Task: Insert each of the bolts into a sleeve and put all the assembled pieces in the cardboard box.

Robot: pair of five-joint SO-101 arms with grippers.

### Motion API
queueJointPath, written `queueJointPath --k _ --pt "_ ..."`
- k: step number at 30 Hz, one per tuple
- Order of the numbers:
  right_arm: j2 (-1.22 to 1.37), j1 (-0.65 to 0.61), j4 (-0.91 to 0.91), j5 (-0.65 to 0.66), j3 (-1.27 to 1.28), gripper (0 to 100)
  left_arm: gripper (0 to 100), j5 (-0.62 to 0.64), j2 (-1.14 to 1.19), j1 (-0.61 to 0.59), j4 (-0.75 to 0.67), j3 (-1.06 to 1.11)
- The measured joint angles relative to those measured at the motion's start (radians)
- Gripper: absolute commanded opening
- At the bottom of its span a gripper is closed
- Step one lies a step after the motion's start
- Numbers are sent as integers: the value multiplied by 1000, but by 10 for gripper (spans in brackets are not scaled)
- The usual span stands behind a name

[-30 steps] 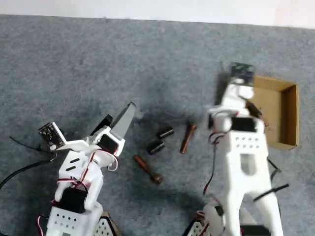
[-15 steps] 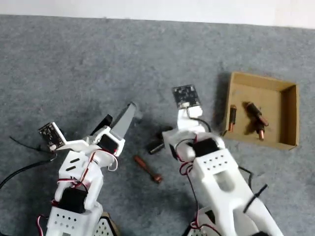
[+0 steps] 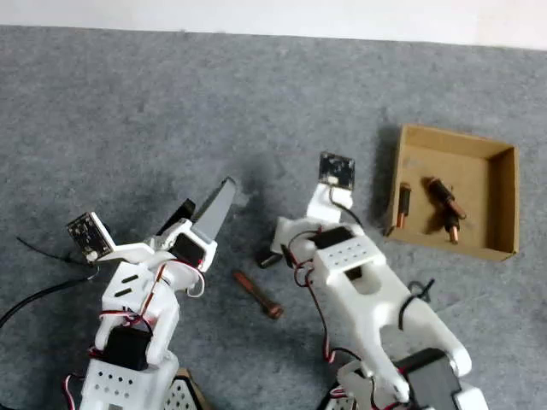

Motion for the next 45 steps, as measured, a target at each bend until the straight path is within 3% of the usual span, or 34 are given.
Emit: queueJointPath --k 5,17,28,31,35,45 --pt "17 -57 -6 -35 -66 267 343 0 0 -12 0 0" --pt "83 -57 -147 -37 -68 267 343 20 0 -28 0 0" --pt "229 -18 -164 -37 -72 262 343 20 0 -28 0 0" --pt "235 -18 -164 -37 -72 183 343 20 0 -28 0 0" --pt "239 -9 -164 -37 -72 0 343 20 0 -28 0 0" --pt "249 6 -164 -37 -72 5 343 20 0 -28 0 0"
